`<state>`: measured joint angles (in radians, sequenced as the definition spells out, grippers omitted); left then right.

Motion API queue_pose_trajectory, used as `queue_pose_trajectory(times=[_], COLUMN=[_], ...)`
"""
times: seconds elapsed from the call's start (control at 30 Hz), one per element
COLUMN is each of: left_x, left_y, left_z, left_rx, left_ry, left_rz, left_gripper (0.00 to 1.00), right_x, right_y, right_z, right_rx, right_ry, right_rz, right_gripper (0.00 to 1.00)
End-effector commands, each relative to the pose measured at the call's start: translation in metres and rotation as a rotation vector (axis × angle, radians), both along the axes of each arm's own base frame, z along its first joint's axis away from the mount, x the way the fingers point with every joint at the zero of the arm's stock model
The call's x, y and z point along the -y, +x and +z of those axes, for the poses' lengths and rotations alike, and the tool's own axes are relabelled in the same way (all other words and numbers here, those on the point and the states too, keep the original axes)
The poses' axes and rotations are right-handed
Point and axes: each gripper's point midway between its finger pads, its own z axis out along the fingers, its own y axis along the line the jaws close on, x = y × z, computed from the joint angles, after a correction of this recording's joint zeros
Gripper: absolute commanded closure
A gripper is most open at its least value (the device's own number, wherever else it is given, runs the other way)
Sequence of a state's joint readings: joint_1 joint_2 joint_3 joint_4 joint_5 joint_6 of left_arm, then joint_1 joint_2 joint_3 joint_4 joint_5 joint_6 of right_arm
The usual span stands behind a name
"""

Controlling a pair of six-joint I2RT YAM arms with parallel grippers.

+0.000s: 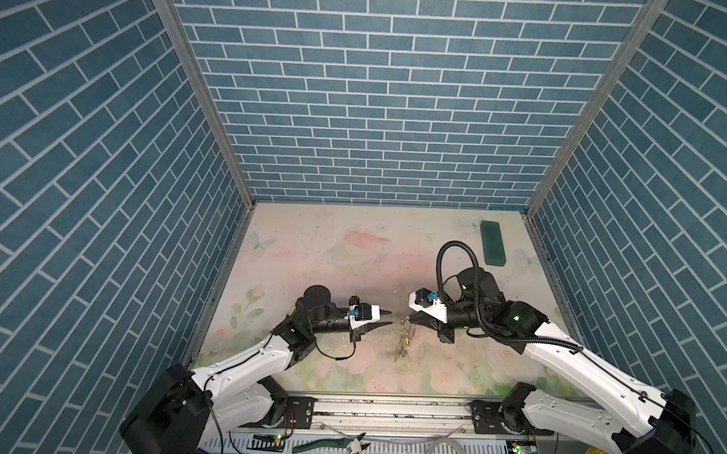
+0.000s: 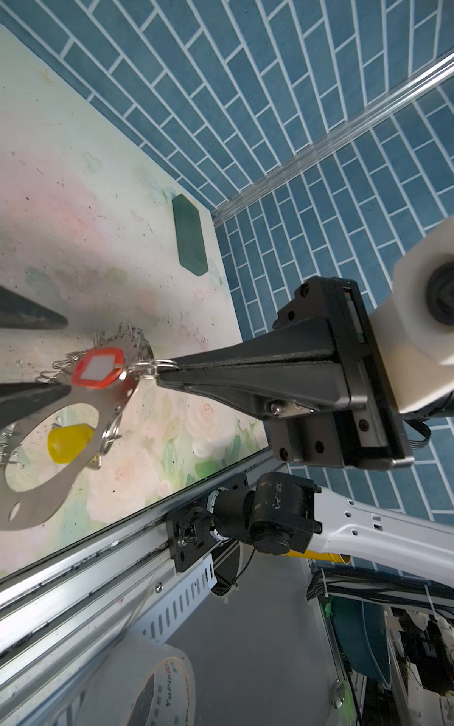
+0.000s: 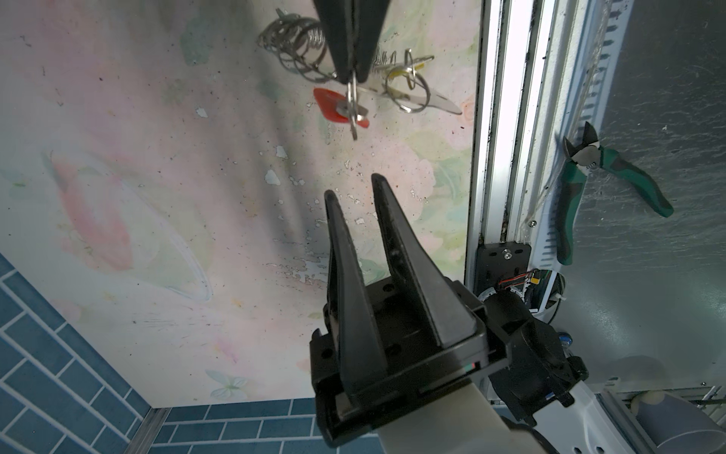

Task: Put the keys on the keyring

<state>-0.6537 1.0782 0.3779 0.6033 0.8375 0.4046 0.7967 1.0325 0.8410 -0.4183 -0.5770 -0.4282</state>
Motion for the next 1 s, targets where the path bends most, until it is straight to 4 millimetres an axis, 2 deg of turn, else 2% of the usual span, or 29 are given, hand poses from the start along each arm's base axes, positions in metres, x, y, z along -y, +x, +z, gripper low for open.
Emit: queue_pose_trajectory(times=[0.0, 0.2, 0.53, 0.97], left_x=[0.004, 0.011, 0.02, 0.02], left_y=[0.001, -0.008, -0.012, -0.004], left_z=[0.012, 0.006, 0.003, -0.007], left_rx=[0.005, -0.041, -0.068, -0.077], left_ry=[-0.028, -0.009, 0.004, 0.032], left_rz=[-0.022, -0.08, -0.113, -0.054], left_gripper=[0.73, 0.71, 0.73, 0.82], right_x=[-0.007, -0.01, -0.017, -0.02], right_y=[-0.003, -0.001, -0.001, 0.003], right_z=[0.021, 0.019, 0.015, 0.013], right_rx=[0.048, 0.054, 0.046, 0.054], right_ry=[0.046, 0.06, 0.075, 0.085], right_rz=[0.059, 0.06, 0.077, 0.061], right_gripper=[1.0, 1.0, 1.0, 1.0])
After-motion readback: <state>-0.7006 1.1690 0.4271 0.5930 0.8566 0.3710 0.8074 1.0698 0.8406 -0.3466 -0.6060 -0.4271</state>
